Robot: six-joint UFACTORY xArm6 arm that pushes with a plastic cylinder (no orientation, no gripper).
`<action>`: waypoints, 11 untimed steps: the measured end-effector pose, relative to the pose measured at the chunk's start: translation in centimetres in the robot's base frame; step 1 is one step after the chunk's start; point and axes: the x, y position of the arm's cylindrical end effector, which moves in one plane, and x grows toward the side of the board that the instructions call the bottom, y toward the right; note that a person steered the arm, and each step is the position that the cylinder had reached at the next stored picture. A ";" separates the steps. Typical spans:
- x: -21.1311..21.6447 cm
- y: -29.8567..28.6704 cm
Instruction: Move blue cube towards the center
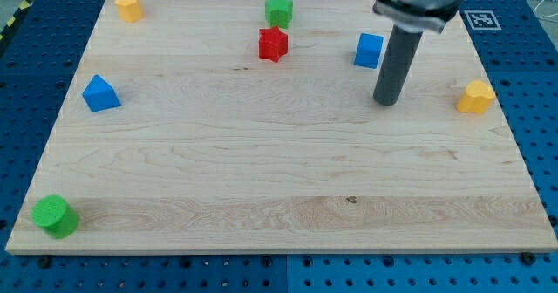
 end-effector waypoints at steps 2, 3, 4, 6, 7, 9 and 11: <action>-6.6 4.3; -10.6 4.2; -10.7 1.9; -9.0 -1.3; -8.9 -1.2; -5.0 -1.9; -4.5 -3.2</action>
